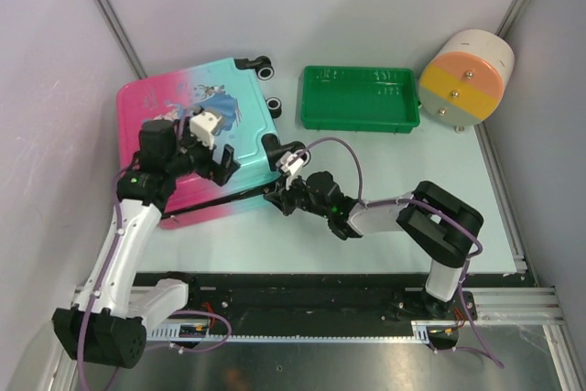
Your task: Open, take out, and arrange the luggage
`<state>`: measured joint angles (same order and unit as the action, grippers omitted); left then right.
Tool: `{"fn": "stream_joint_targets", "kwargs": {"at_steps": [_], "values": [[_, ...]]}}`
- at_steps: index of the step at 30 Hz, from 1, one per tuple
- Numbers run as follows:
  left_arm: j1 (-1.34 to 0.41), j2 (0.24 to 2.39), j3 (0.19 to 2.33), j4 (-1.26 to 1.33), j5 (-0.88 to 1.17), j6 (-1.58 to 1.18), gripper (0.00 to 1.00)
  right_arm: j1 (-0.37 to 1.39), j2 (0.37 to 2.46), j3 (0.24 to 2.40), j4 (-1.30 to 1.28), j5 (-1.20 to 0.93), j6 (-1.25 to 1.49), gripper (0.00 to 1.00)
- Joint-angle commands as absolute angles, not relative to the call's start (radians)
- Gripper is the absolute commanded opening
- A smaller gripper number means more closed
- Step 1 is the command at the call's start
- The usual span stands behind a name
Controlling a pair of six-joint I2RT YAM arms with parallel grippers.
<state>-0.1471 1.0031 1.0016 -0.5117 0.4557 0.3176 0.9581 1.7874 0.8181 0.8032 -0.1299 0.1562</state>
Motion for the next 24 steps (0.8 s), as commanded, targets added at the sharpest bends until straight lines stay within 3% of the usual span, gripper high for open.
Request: {"fn": "stream_joint_targets", "kwargs": {"at_steps": [1, 4, 7, 20, 24], "values": [[-0.010, 0.937, 1.097, -0.719, 0.436, 0.216, 1.00, 0.925, 1.802, 0.900, 0.844, -0.132, 0.126, 0.00], [0.232, 0.922, 1.127, -0.817, 0.475, 0.264, 1.00, 0.908, 1.816, 0.907, 0.850, -0.167, 0.095, 0.00], [0.352, 0.928, 1.085, -0.873, 0.471, 0.324, 0.98, 0.946, 1.818, 0.910, 0.862, -0.219, 0.066, 0.00], [0.367, 0.979, 0.973, -0.868, 0.531, 0.339, 0.93, 1.088, 1.910, 1.043, 0.910, -0.405, 0.081, 0.00], [0.367, 0.966, 0.986, -0.868, 0.538, 0.344, 0.94, 1.062, 1.829, 1.048, 0.783, -0.446, 0.083, 0.17]]}}
